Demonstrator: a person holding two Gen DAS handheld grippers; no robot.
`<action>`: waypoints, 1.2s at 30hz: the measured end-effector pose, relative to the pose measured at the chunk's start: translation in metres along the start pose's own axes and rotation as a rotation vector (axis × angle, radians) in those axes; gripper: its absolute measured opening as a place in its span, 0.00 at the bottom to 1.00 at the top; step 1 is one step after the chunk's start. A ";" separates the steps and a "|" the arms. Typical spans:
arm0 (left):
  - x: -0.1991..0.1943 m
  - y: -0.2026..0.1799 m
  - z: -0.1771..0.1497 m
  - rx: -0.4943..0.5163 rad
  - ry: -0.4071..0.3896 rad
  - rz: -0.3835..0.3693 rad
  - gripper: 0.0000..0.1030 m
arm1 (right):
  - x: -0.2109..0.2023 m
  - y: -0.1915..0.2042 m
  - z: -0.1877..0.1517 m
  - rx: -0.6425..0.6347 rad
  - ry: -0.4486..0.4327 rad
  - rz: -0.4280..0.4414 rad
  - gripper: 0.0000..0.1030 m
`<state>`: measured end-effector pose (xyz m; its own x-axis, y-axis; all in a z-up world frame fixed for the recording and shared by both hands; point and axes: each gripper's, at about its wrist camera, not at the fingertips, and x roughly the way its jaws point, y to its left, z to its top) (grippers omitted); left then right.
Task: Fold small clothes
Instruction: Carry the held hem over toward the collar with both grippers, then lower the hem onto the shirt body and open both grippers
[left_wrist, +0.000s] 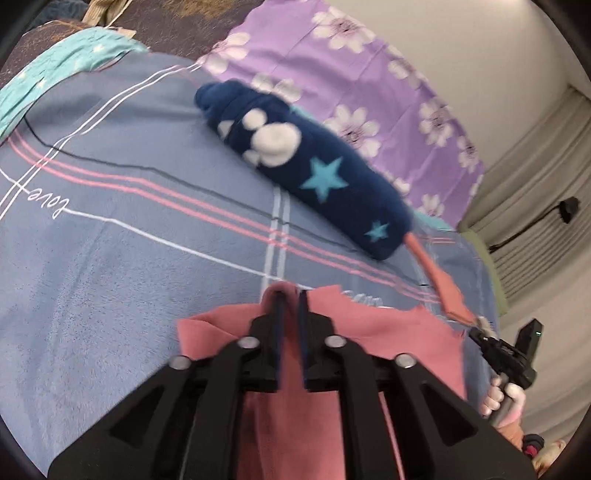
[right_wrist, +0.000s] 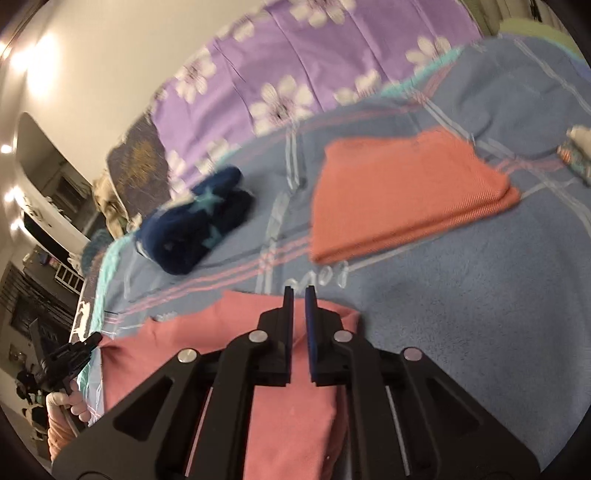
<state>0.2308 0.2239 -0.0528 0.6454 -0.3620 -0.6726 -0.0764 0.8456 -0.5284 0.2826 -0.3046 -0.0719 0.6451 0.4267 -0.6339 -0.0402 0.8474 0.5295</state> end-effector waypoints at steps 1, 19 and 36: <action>0.000 0.001 -0.002 0.008 -0.005 -0.006 0.19 | -0.001 -0.002 -0.002 -0.001 -0.004 0.008 0.15; 0.032 0.003 -0.006 0.166 0.096 0.108 0.04 | 0.035 0.020 -0.003 -0.230 0.046 -0.109 0.23; 0.035 -0.016 0.019 0.278 0.024 0.186 0.03 | 0.039 0.025 0.019 -0.201 -0.017 -0.091 0.12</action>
<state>0.2687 0.2048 -0.0581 0.6212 -0.1976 -0.7583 0.0209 0.9715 -0.2361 0.3213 -0.2728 -0.0722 0.6656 0.3420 -0.6633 -0.1316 0.9287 0.3468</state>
